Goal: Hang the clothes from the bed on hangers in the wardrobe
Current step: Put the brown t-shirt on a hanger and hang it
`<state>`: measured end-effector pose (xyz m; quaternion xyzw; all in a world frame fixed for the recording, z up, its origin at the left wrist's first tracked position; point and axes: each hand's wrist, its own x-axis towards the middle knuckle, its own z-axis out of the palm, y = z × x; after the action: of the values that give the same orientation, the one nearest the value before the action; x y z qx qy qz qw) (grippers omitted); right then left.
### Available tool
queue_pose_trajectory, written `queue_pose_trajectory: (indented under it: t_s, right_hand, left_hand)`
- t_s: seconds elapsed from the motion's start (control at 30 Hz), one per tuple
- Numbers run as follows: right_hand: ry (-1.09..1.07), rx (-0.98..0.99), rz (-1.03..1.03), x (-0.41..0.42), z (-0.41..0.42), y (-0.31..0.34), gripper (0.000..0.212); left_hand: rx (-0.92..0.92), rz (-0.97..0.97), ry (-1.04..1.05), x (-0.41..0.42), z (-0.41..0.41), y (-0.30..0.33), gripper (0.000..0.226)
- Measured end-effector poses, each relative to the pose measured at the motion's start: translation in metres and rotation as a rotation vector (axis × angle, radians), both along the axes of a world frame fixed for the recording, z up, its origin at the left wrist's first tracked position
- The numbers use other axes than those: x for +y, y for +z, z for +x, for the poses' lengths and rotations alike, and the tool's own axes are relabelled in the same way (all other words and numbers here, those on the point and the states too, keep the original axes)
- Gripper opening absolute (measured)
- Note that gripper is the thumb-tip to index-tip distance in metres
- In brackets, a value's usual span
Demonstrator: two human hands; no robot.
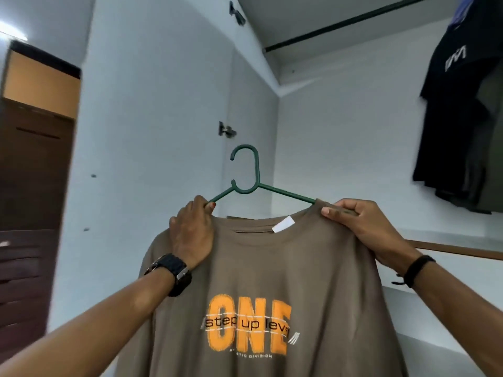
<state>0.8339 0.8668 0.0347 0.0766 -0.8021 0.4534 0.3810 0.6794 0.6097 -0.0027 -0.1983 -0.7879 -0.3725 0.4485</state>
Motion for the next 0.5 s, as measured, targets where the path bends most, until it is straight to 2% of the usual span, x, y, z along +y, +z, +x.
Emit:
queue_pose_trajectory:
  t_s: [0.13, 0.23, 0.37, 0.5]
  right_hand:
    - [-0.059, -0.032, -0.016, 0.059, -0.010, 0.031, 0.040]
    - [-0.137, -0.060, 0.009, 0.104, 0.003, 0.080, 0.036]
    - [-0.253, -0.080, 0.053, 0.163, 0.033, 0.175, 0.026]
    - [-0.505, 0.023, 0.313, 0.196, 0.067, 0.290, 0.025]
  left_hand:
    - [0.006, 0.060, -0.083, 0.073, -0.034, 0.029, 0.029]
    - [0.052, 0.052, -0.150, 0.130, -0.047, 0.083, 0.028]
    - [0.104, 0.021, -0.220, 0.205, -0.046, 0.185, 0.026]
    - [0.133, 0.008, -0.296, 0.268, -0.029, 0.302, 0.028]
